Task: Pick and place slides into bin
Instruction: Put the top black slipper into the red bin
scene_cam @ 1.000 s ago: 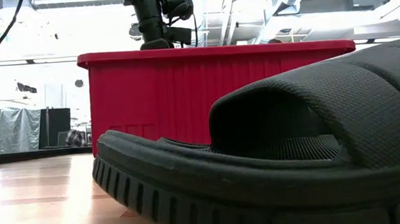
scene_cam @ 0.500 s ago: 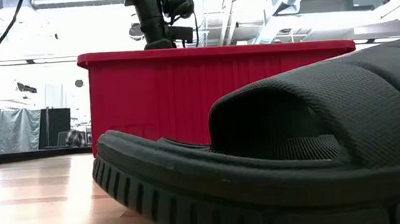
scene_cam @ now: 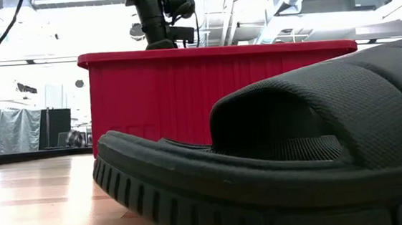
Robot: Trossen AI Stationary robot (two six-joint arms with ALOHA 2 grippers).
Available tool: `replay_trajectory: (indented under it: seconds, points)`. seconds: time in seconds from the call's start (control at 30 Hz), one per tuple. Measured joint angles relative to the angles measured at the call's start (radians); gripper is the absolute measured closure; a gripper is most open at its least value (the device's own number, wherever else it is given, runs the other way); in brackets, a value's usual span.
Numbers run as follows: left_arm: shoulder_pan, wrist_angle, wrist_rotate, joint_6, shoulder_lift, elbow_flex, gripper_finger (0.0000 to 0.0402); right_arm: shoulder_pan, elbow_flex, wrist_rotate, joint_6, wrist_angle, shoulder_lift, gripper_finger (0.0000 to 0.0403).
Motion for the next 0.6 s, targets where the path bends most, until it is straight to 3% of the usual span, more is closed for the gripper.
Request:
replay_trajectory:
  seconds: [0.23, 0.6]
  points:
    - [0.000, -0.041, -0.027, -0.005, 0.000, 0.054, 0.0312, 0.000, 0.000, 0.000, 0.000, 0.000, 0.000, 0.0403]
    - [0.000, -0.175, 0.010, -0.087, -0.047, 0.344, 0.0313, 0.000, 0.000, 0.000, 0.000, 0.000, 0.000, 0.0403]
